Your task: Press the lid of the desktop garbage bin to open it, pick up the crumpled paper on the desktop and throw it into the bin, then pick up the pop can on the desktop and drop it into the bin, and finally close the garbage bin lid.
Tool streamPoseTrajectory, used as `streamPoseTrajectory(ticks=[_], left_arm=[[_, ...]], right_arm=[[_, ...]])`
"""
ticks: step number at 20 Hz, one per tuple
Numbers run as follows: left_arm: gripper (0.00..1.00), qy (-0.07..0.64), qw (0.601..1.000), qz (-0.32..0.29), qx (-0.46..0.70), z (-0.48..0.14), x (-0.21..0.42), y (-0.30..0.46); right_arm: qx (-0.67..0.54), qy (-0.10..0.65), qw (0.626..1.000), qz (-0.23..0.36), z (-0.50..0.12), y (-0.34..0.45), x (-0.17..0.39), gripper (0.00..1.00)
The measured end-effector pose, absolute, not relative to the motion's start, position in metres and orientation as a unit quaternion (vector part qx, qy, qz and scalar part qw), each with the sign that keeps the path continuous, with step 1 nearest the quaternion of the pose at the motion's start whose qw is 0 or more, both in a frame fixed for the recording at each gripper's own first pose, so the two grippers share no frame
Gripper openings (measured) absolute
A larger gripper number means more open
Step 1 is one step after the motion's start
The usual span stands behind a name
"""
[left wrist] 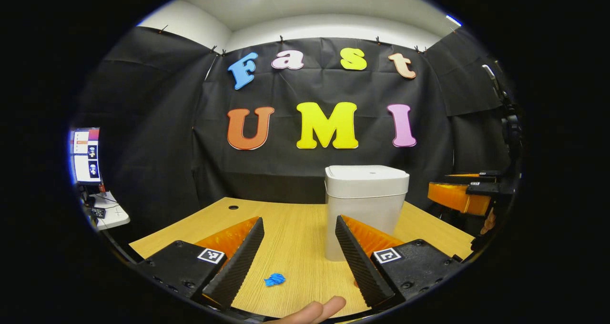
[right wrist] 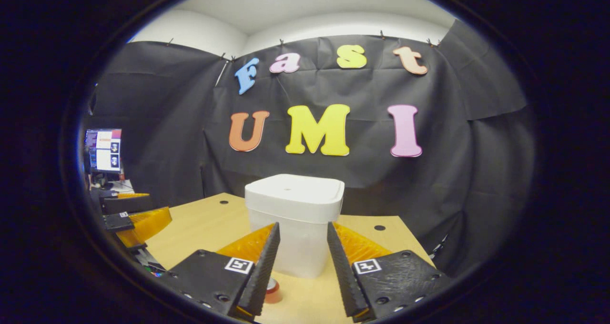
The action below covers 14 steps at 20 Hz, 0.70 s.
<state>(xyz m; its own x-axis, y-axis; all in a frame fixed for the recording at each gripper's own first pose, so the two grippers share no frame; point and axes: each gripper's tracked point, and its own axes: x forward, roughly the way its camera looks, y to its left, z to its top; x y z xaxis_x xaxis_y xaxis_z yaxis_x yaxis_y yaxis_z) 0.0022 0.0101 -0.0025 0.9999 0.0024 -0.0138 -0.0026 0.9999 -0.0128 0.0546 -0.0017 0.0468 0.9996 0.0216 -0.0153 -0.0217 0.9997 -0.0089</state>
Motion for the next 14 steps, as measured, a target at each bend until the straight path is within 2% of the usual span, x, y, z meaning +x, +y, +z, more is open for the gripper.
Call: streamPoseTrajectory(ticks=[1, 2, 3, 4, 6, 7, 9, 14], left_arm=[[0.97, 0.008, 1.0, 0.003, -0.006, -0.004, 0.003, 0.012], [0.97, 0.01, 1.0, 0.004, -0.007, -0.004, 0.005, 0.014], [0.97, 0.011, 1.0, 0.005, -0.01, -0.003, 0.005, 0.015], [0.97, 0.012, 1.0, 0.007, -0.012, -0.004, 0.005, 0.018], [0.97, 0.012, 1.0, 0.015, -0.011, -0.005, 0.004, 0.026], [0.97, 0.011, 1.0, 0.019, -0.011, -0.003, 0.005, 0.03], [0.97, 0.011, 1.0, 0.024, -0.009, -0.002, 0.008, 0.037], [0.97, 0.005, 0.999, 0.037, -0.005, 0.002, 0.006, 0.052]], right_arm=[[0.0, 0.007, 1.0, 0.018, 0.053, 0.005, 0.062, 0.58], [0.004, 0.004, 1.0, 0.023, 0.06, 0.01, 0.069, 0.48], [0.009, 0.001, 1.0, 0.027, 0.069, 0.014, 0.079, 0.43], [0.013, 0.0, 0.999, 0.033, 0.075, 0.018, 0.086, 0.27], [0.024, 0.009, 0.998, 0.05, 0.08, 0.032, 0.102, 0.0], [0.021, 0.014, 0.998, 0.053, 0.081, 0.036, 0.11, 0.03], [0.023, 0.023, 0.999, 0.039, 0.086, 0.035, 0.127, 0.0], [0.013, 0.05, 0.999, 0.018, 0.083, 0.046, 0.176, 0.0]])
